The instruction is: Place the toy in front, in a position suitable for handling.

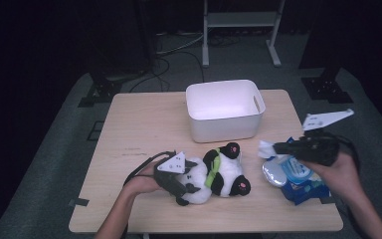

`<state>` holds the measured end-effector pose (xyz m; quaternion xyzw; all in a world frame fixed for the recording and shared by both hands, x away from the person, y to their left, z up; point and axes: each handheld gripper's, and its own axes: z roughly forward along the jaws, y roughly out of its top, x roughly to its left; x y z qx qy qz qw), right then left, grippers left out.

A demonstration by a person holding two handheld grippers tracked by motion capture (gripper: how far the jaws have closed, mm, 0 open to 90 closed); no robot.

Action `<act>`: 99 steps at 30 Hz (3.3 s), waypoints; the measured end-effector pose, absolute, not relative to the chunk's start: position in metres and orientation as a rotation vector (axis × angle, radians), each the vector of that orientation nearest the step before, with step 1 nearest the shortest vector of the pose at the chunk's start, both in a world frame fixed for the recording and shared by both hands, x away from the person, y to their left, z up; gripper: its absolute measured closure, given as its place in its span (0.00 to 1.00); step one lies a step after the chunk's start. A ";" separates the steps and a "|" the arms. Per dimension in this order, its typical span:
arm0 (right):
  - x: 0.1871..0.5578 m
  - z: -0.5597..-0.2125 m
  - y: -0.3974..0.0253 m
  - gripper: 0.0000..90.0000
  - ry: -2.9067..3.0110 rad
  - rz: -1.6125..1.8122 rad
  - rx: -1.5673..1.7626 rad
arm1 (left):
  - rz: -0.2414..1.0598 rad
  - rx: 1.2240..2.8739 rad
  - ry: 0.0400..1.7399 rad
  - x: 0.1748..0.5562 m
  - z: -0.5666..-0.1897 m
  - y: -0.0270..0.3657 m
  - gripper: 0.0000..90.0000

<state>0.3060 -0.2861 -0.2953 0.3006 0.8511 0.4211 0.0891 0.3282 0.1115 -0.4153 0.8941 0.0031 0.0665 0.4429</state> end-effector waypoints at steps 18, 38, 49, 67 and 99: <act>0.339 -0.347 -0.149 0.91 2.754 1.224 0.634 | 0.232 2.192 0.192 0.315 -0.419 0.143 0.14; 0.320 -0.380 -0.180 0.90 2.868 1.014 0.731 | 0.233 2.160 0.280 0.312 -0.437 0.158 0.15; 0.331 -0.357 -0.145 0.92 2.858 1.158 0.677 | 0.204 2.118 0.283 0.314 -0.443 0.156 0.16; 0.344 -0.356 -0.159 0.92 2.803 0.939 0.691 | 0.236 2.157 0.254 0.312 -0.438 0.152 0.17; 0.327 -0.346 -0.074 0.92 2.893 0.910 0.394 | 0.211 2.182 0.222 0.314 -0.435 0.154 0.10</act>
